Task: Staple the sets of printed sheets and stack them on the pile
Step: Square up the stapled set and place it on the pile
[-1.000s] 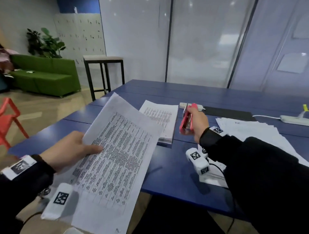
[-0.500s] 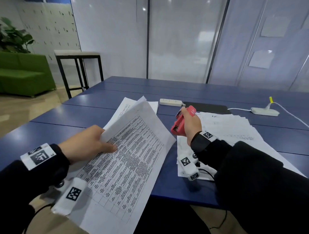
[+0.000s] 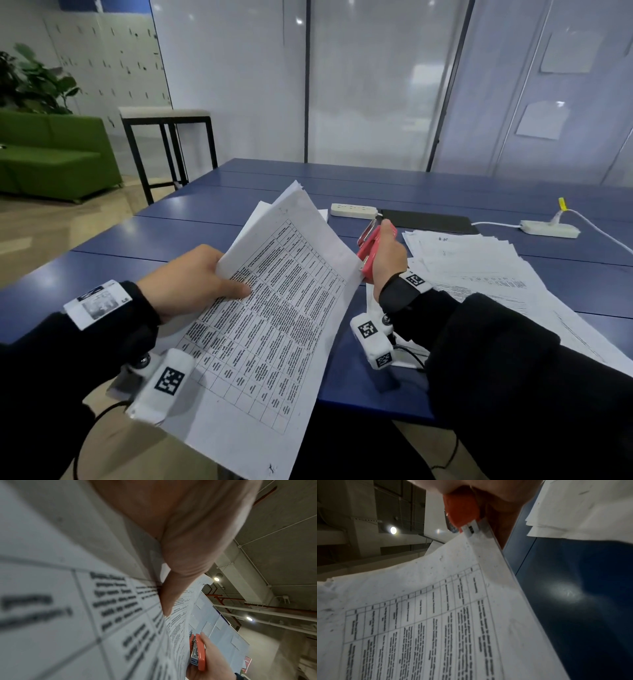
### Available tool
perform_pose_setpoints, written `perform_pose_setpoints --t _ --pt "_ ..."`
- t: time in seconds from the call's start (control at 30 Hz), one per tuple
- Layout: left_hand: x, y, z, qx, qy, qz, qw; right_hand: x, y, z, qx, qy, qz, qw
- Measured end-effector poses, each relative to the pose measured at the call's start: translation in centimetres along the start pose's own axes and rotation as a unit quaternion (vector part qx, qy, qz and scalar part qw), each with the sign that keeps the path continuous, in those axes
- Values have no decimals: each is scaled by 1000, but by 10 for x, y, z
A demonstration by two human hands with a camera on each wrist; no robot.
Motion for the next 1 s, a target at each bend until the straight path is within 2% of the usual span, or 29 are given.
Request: perform_pose_setpoints --t 0.27,0.57,0.83,1.0 --pt "-10 -8 -6 -3 -5 -12 1000 -10 0 13 -35 -23 45 998" --pt "-14 -10 -11 -9 0 -18 1000 -8 -4 16 -26 -22 55 998" --pt "-15 -13 -14 2 -6 -30 1000 -7 -2 17 -56 -26 68 996" --pt "-15 -14 -13 -3 -13 -33 999 0 -1 15 -76 -3 73 994"
Point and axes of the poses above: each hand's wrist, its own z-axis towards the middle knuckle, its own y-axis out of the back of the hand, x = y × z, the point moved 8 cm from there along z, towards the middle knuckle, and after that the axes turned 6 degrees about -x, right-handed, at the moved point
